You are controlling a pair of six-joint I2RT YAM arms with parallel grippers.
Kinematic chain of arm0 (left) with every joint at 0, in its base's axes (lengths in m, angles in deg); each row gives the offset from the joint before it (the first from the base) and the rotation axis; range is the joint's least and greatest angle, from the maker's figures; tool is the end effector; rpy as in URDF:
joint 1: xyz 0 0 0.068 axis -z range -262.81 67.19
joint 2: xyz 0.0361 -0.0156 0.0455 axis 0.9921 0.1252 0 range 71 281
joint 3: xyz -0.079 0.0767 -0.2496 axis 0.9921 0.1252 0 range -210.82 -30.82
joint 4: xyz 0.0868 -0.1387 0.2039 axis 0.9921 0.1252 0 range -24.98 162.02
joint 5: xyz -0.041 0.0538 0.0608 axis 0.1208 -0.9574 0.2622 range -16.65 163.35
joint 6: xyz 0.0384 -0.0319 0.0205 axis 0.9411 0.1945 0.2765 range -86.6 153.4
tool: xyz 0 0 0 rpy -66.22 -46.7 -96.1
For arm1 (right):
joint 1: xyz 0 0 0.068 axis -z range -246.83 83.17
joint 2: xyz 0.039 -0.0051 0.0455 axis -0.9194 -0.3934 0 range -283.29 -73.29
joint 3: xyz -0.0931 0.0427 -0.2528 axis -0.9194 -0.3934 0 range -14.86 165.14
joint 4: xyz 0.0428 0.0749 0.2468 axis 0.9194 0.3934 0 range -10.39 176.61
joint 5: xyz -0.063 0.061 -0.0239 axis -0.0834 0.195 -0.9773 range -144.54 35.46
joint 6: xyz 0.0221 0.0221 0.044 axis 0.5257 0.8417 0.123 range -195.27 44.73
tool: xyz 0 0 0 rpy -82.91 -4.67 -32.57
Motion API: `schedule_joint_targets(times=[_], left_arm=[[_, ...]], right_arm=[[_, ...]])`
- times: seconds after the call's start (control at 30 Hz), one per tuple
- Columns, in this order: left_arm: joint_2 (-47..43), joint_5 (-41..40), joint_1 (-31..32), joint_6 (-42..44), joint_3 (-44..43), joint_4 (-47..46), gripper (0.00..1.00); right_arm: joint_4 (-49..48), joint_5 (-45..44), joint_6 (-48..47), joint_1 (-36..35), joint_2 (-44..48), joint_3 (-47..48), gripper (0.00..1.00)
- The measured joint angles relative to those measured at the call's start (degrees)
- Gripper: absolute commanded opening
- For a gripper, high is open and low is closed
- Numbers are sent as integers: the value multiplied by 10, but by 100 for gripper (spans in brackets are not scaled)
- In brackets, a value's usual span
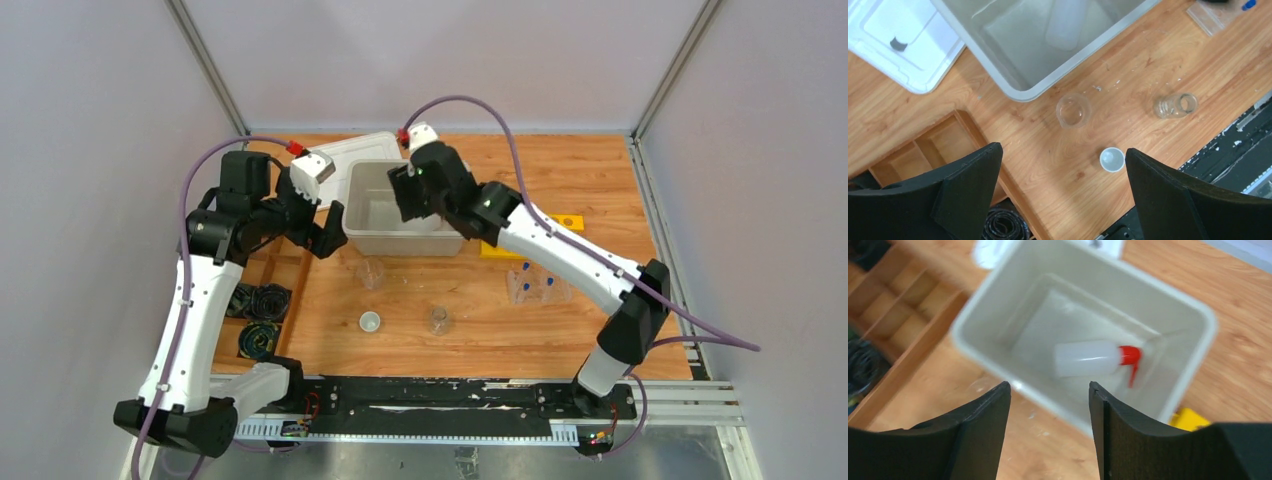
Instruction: Organize the chemistry lab equipment
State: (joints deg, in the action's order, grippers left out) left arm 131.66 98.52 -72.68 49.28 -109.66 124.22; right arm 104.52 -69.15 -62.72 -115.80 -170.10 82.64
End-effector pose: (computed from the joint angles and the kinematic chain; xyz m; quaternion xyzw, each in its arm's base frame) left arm 0.1793 -0.0475 0.4073 0.2879 0.8450 -0.1777 0.4140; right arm 0.2658 0.2916 0.3940 -0.1946 0.8128 0.1836 0.5175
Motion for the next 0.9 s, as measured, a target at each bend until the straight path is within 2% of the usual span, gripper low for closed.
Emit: schedule_joint_targets(times=[0.17,0.3,0.53,0.9], left_arm=[[28,-13,-40,-8,-5,0,100],[33,-21,-55,-12,-5,0,100],[31,-30,-82,-13,-21,0,100],[41,-8,-191,3,-29,12,100]], right_arm=[[-33,18,0,-102,24,-58,60],[-47,46,-4,-144,-3,-90,56],[-56,105,-34,-158,-105,-82,54],[-53,113,-83,-158,-198,-31,43]])
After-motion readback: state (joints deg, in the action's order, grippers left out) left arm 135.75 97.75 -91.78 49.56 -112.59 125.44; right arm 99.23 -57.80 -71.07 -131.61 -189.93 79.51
